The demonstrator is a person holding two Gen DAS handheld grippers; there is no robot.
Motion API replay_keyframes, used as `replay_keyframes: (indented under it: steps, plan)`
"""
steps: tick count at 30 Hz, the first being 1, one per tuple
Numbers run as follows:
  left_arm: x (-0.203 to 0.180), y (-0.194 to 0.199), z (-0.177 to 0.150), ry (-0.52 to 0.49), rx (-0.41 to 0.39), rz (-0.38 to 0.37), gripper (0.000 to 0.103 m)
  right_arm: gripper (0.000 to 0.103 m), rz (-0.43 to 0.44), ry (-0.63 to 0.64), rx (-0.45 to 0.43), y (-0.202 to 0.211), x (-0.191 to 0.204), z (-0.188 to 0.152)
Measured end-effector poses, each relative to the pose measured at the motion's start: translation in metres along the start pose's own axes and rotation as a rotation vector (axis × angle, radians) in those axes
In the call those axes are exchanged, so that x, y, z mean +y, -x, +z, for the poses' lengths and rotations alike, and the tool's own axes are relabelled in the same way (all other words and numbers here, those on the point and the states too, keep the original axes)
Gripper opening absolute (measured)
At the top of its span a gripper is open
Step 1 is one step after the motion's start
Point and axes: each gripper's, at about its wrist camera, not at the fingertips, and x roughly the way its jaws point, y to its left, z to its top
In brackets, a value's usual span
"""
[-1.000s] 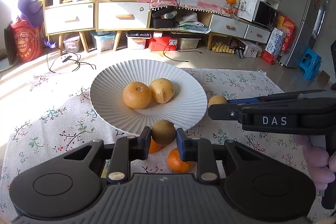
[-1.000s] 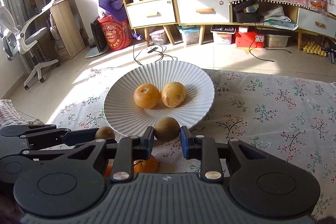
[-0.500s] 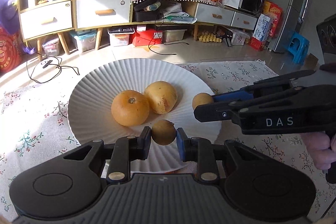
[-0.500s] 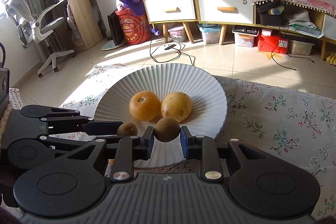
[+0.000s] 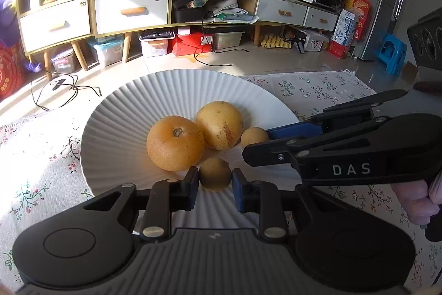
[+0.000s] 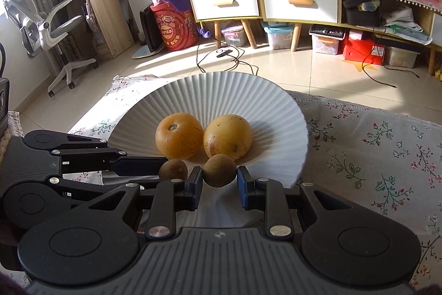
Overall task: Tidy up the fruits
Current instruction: 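Carry both kiwis in the left and right tools over the white plate, then open the right tool dropping its kiwi while the left tool releases its kiwi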
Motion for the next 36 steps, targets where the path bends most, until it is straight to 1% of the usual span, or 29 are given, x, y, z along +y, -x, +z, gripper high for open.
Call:
replay_keyframes:
  steps: [9, 12, 14, 15, 17, 21, 24, 25, 27, 28, 29, 33, 36]
  plan:
    - [0.0, -0.002, 0.002, -0.009, -0.002, -0.002, 0.01, 0.025, 0.009, -0.006, 0.001, -0.003, -0.002, 0.001]
    - [-0.002, -0.002, 0.003, -0.018, -0.011, 0.006, 0.015, 0.029, 0.01, -0.013, -0.004, -0.002, -0.002, 0.002]
    - [-0.004, -0.002, 0.002, -0.032, -0.014, 0.019, 0.023, 0.036, 0.022, -0.023, -0.002, -0.001, -0.003, 0.003]
    - [-0.005, -0.002, 0.002, -0.037, -0.015, 0.021, 0.025, 0.038, 0.024, -0.025, -0.005, 0.0, -0.003, 0.004]
    - [-0.006, 0.0, 0.001, -0.048, -0.018, 0.02, 0.032, 0.045, 0.018, -0.025, -0.008, 0.003, -0.002, 0.005]
    - [-0.009, 0.006, 0.002, -0.052, -0.017, 0.023, 0.042, 0.052, 0.009, -0.035, -0.009, 0.008, -0.004, 0.005]
    - [-0.01, 0.012, 0.003, -0.04, -0.01, 0.043, 0.054, 0.057, -0.01, -0.041, -0.009, 0.014, -0.004, 0.006]
    - [-0.01, 0.015, 0.003, -0.033, -0.004, 0.05, 0.059, 0.06, -0.014, -0.043, -0.01, 0.016, -0.004, 0.006]
    - [-0.013, 0.023, 0.0, -0.025, -0.001, 0.075, 0.068, 0.066, -0.027, -0.052, -0.016, 0.024, -0.002, 0.006]
    - [-0.014, 0.027, -0.002, -0.022, -0.006, 0.082, 0.074, 0.071, -0.029, -0.056, -0.02, 0.027, -0.002, 0.006]
    - [-0.015, 0.032, -0.003, -0.022, -0.007, 0.086, 0.076, 0.075, -0.031, -0.059, -0.024, 0.031, -0.001, 0.006]
    - [-0.017, 0.045, -0.005, -0.017, 0.006, 0.107, 0.081, 0.082, -0.055, -0.06, -0.026, 0.043, 0.003, 0.004]
    - [-0.019, 0.057, -0.009, -0.007, 0.022, 0.12, 0.089, 0.087, -0.072, -0.064, -0.022, 0.051, 0.008, 0.0]
